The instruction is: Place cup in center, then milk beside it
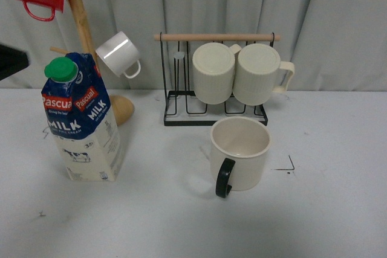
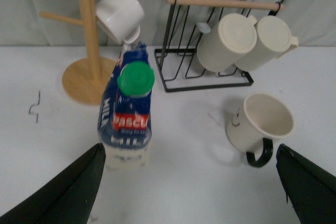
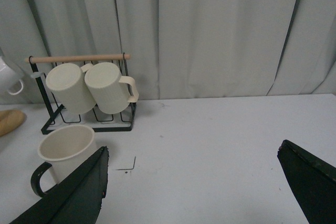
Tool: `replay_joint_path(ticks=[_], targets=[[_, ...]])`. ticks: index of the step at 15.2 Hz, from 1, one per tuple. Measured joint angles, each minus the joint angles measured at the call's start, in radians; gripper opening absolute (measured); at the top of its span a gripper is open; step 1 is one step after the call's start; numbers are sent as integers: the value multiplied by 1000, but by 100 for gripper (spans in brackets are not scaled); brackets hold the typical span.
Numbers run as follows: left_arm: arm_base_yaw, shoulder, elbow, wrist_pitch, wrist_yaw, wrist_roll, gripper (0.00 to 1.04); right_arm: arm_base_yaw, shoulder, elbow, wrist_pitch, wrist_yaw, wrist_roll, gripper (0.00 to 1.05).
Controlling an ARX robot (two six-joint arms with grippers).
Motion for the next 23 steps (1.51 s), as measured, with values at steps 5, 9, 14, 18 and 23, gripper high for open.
replay_joint_path(ticks=[5, 9, 14, 18, 23], targets=[[57, 415, 271, 116, 30, 71, 98, 0, 0, 0, 0, 0, 0, 98], [50, 545, 354, 161, -16, 123, 98, 0, 0, 0, 0, 0, 0, 98], [49, 663, 391, 192, -85, 178, 98, 0, 0, 0, 0, 0, 0, 98], [32, 717, 393, 223, -122, 183, 98, 0, 0, 0, 0, 0, 0, 98], [2, 836, 397, 278, -201, 182, 91, 0, 0, 0, 0, 0, 0, 98]])
